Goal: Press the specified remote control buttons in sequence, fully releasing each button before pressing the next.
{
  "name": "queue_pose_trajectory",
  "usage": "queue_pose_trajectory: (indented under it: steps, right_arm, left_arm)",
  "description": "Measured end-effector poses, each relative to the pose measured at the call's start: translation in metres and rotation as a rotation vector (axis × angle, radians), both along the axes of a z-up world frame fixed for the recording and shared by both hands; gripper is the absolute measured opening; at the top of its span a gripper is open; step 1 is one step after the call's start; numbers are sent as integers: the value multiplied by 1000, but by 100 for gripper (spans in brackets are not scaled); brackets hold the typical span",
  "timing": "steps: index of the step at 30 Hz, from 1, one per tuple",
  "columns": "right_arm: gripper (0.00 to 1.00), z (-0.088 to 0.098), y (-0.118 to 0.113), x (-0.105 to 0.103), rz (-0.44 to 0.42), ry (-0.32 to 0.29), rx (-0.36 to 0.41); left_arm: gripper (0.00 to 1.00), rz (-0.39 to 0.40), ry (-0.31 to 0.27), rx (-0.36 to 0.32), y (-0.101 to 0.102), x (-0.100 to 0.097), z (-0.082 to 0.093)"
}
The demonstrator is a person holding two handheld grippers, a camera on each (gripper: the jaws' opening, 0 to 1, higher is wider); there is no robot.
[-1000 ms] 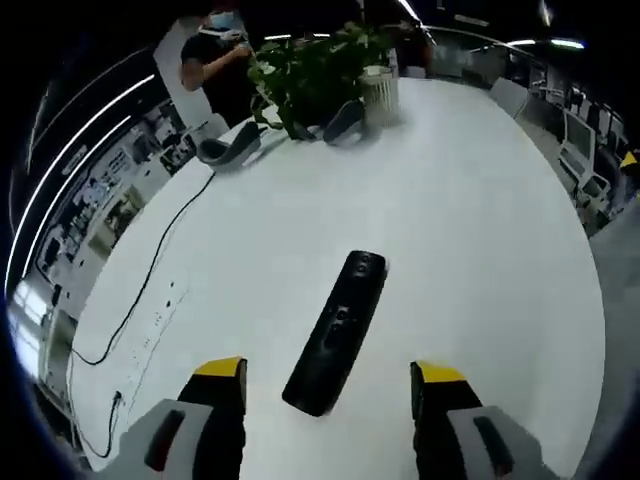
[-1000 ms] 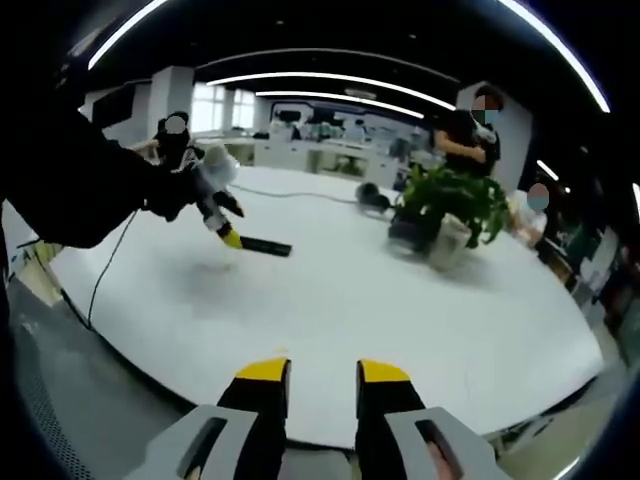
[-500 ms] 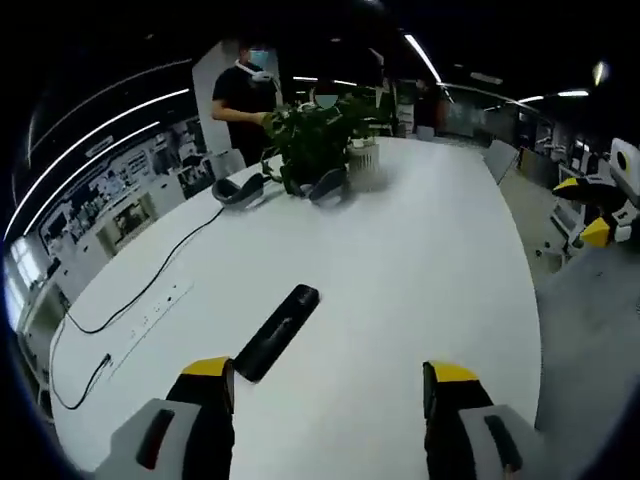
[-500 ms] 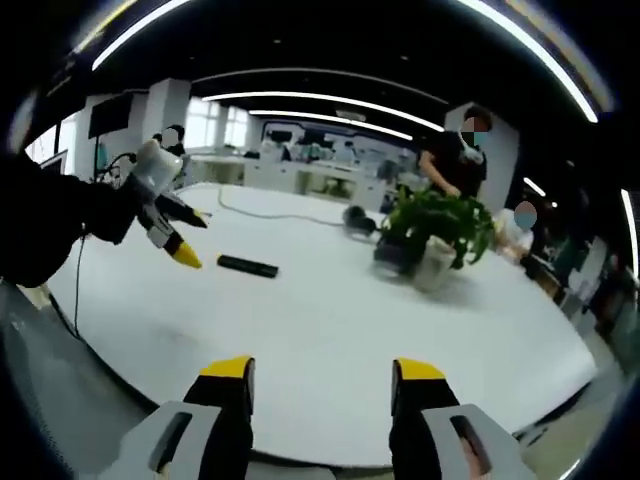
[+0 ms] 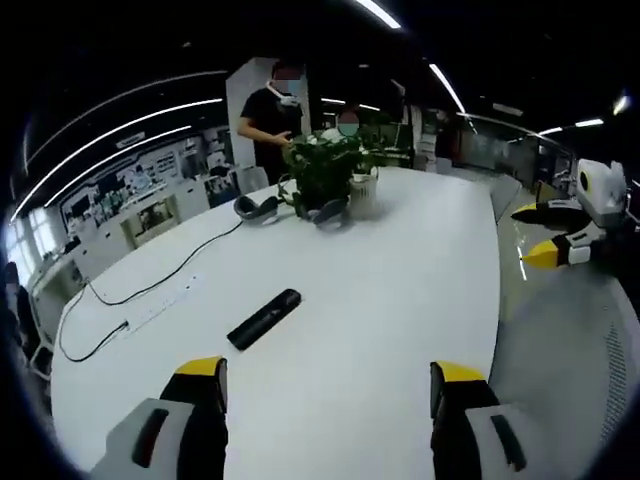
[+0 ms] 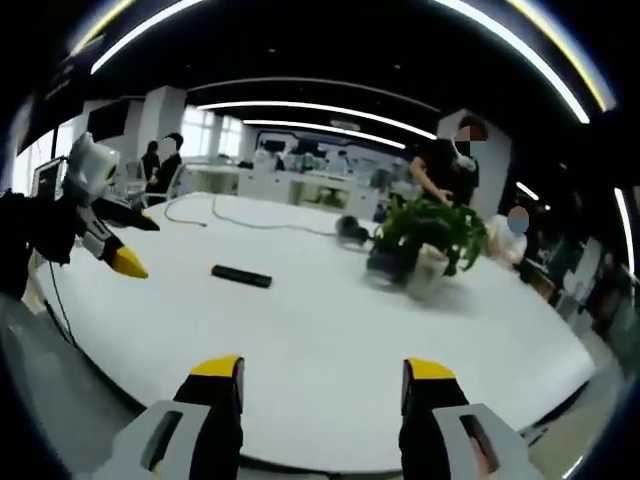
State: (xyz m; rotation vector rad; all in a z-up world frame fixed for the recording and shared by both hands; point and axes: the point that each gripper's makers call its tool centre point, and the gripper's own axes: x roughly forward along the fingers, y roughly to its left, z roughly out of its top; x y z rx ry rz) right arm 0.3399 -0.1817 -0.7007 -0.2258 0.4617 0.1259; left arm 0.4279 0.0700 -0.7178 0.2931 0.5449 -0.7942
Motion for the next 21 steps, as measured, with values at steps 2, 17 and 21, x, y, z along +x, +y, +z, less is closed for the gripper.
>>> queue_pose_trajectory:
  steps: [2,17,21]
  right_arm:
    - [62,0,0,0,1,-2,-1]
    - [61,1,0,0,3,-5,-5]
    - [63,3,-1,-1,4,-26,30]
  left_arm:
    - [87,18,17,-11,4,-13,1]
    - [91,256,-49,-83,36,-73,11]
    - [98,320,-62,-105,43,-79,14]
